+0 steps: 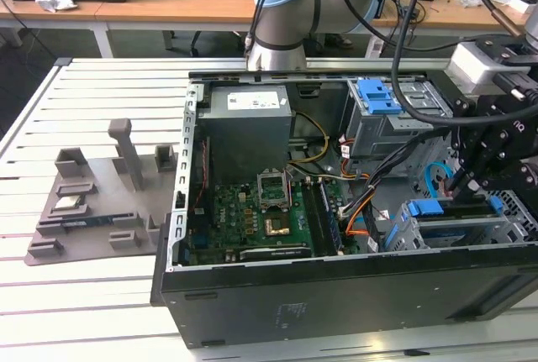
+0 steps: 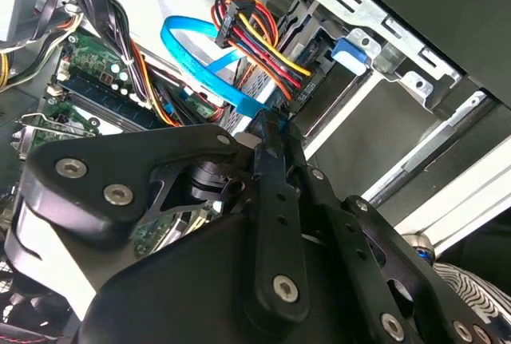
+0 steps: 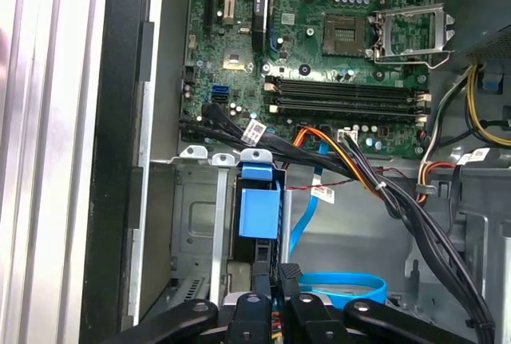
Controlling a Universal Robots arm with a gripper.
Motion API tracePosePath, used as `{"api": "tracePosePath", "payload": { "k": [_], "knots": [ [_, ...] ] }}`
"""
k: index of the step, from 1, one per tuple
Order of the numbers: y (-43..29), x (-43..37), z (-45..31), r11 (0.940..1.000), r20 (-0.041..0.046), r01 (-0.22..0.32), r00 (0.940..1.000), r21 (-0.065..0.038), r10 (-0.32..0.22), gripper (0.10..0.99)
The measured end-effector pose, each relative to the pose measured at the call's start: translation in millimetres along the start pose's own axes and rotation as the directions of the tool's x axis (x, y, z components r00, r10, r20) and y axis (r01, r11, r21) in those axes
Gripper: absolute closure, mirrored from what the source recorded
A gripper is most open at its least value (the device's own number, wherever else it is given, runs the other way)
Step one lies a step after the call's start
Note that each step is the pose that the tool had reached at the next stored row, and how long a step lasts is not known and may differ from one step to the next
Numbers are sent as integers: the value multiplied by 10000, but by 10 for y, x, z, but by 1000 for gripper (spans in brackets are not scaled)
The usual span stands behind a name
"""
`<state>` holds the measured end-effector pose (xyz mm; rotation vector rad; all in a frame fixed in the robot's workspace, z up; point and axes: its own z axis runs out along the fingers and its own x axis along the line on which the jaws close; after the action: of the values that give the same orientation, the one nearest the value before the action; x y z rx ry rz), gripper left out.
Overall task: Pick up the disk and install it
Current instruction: 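Insert the second disk wire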
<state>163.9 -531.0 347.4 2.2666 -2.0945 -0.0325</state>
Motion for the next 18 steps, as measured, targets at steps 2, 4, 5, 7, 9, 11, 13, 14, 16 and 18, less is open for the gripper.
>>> {"api": "tracePosePath", "payload": {
  "k": [2,4,5,7,9,11,13,14,16,18],
  "knots": [
    [1,14,11,10000,1,0,10000,-5,0,925],
    [1,20,17,10000,1,-1,10000,-6,1,925],
    [1,20,23,10000,4,0,10000,-7,0,925],
    [0,21,32,10000,16,0,10000,-7,0,925],
    [0,22,44,10000,27,1,10000,-8,-1,925],
    [-1,25,71,10000,22,-1,10000,-18,1,925],
    [-1,25,78,10000,17,-1,10000,-20,1,925],
    [-2,25,81,10000,21,1,10000,-20,-1,925],
    [-2,25,84,10000,27,2,10000,-18,-1,914],
    [0,23,45,10000,18,1,10000,-19,-1,847]
  ]
}}
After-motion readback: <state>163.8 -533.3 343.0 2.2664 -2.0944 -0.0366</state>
